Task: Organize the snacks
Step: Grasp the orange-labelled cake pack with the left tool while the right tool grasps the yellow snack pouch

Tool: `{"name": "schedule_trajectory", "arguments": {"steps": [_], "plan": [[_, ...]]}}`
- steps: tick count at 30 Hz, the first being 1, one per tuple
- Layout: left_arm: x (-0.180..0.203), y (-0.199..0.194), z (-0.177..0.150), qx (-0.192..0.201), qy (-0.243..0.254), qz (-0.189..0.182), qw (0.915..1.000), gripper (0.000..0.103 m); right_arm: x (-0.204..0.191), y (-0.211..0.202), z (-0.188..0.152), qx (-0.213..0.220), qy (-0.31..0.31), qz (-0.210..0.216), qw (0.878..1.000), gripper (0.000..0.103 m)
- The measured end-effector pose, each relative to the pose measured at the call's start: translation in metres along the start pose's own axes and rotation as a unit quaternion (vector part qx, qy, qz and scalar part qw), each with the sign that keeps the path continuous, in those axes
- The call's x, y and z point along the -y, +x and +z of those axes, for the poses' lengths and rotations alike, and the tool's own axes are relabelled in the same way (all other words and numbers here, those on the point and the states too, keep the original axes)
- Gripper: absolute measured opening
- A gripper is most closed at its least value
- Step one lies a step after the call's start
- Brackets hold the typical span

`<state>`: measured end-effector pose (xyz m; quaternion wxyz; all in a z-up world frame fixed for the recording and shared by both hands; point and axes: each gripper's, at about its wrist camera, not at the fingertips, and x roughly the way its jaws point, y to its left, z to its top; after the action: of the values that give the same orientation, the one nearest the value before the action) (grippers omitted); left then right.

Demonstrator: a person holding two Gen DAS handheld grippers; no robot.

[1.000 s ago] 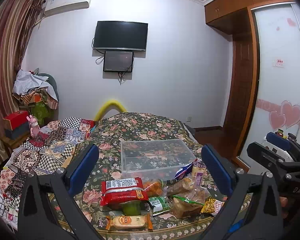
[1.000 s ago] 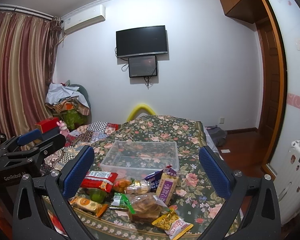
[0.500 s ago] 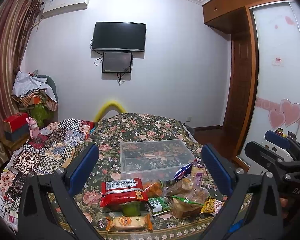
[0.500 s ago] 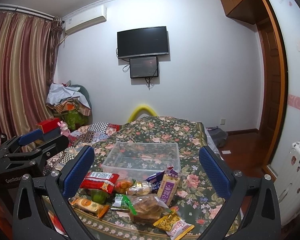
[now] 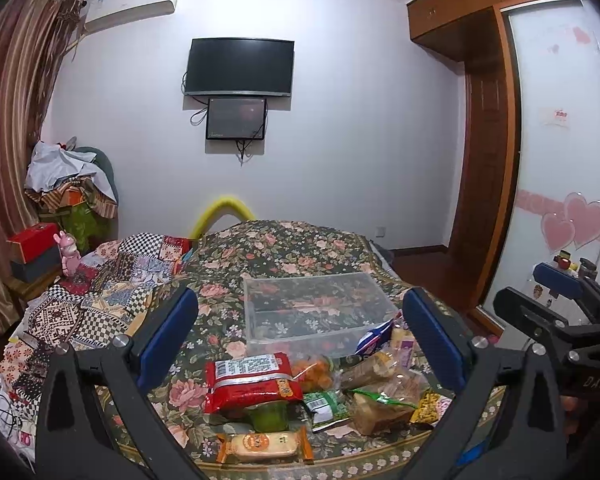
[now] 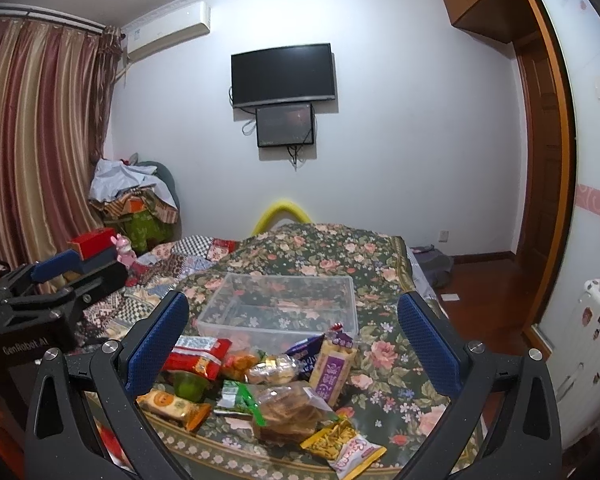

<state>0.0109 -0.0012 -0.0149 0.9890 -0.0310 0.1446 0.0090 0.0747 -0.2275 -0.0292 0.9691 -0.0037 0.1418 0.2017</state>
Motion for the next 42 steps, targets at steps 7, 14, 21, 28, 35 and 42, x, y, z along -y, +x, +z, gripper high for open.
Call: {"name": "schedule_trajectory", "arguments": {"steps": [7,14,21,28,35,42], "plan": [[-0.018,0.023,-0.018,-0.051,0.002,0.000,0.9987,0.103,0.011,0.017,-0.019,-0.046,0.000,-0.007,0.999,0.103],[-0.035,0.059,-0.058,-0.140,0.012,0.012,0.9900,0.103,0.025,0.041,-0.048,-0.121,0.010,0.001,0.993,0.103],[-0.051,0.088,-0.097,-0.226,-0.008,-0.005,0.9741,0.103,0.033,0.055,-0.073,-0.180,0.018,0.005,0.983,0.103],[-0.054,0.112,-0.133,-0.299,-0.014,-0.016,0.9541,0.103,0.054,0.063,-0.103,-0.245,0.026,-0.013,0.969,0.103],[-0.049,0.132,-0.157,-0.350,-0.035,-0.028,0.9356,0.103,0.065,0.081,-0.124,-0.297,0.039,-0.011,0.954,0.103],[-0.042,0.145,-0.170,-0.363,-0.029,-0.020,0.9311,0.103,0.062,0.101,-0.142,-0.340,0.035,0.017,0.940,0.099]]}}
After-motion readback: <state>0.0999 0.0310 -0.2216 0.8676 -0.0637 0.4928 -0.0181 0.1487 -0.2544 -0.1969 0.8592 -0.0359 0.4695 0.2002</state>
